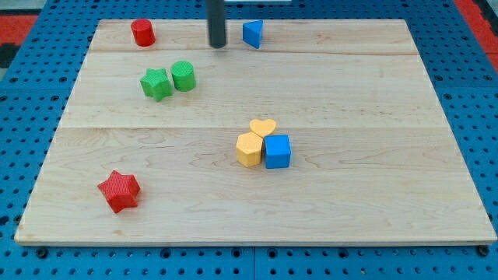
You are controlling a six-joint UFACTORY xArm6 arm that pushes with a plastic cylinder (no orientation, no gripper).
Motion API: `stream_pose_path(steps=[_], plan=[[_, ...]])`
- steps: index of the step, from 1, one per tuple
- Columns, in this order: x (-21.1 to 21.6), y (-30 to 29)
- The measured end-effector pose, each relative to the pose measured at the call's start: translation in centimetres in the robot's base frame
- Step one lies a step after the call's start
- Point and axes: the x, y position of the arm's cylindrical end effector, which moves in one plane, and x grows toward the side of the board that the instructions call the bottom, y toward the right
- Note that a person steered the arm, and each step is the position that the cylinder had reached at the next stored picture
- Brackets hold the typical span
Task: Move the yellow heart horizontally right to the blue triangle
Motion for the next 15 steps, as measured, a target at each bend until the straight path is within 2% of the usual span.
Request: stream_pose_path(steps=[1, 3, 4, 5, 6, 7, 9, 10, 11, 13, 14, 15], plan=[[2.9, -4.7], [13.6, -8.7], [17.2, -2.9], [20.3, -0.1], [21.2, 7.0], [21.2, 12.9], [19.6, 19.7], [14.5, 19.8], [11.2, 21.9], [10.7, 29.6], [5.7, 27.2], [10.2, 27.4]])
